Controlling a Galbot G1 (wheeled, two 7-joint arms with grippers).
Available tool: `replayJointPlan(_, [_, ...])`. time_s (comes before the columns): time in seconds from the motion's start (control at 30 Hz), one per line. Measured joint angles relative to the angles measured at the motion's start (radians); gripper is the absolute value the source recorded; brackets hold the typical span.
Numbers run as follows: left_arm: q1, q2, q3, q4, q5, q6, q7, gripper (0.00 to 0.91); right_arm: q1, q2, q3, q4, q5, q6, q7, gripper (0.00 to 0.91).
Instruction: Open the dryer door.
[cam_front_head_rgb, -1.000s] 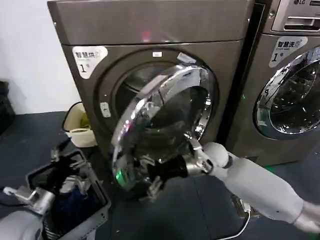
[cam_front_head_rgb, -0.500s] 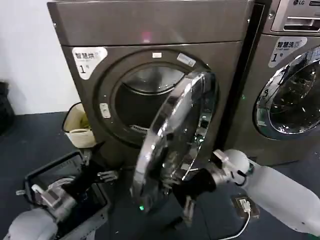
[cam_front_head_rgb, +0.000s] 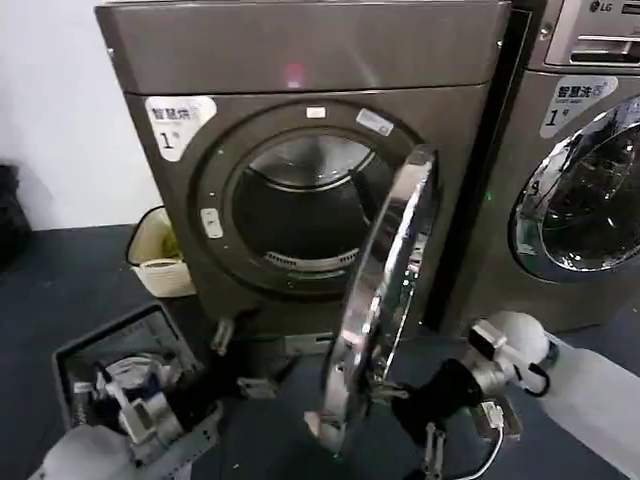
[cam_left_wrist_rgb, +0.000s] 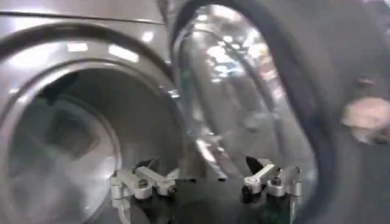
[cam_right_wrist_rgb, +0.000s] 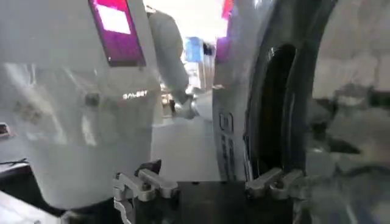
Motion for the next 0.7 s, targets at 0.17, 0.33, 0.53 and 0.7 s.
replayJointPlan(0.17, [-0.023, 0.002, 0.036, -0.025, 0.001, -0.001, 0.002, 0.907, -0.117, -0.039, 0.164, -0.068, -0.007, 0.066, 0.040, 0.907])
replayJointPlan(0.33, [-0.048, 0.000, 0.075, -0.042, 0.005, -0.001, 0.005, 0.907, -0.203, -0.064, 0.273, -0.137, -0.031, 0.116, 0.082, 0.907])
replayJointPlan(0.53, [-0.092, -0.005, 0.122, -0.050, 0.005, -0.003, 0.007, 0.907, -0.321, -0.081, 0.399, -0.247, -0.073, 0.176, 0.107, 0.907])
replayJointPlan(0.7, [-0.138, -0.018, 0.170, -0.050, 0.005, -0.001, 0.007, 0.907, -0.441, -0.083, 0.524, -0.367, -0.087, 0.224, 0.132, 0.907])
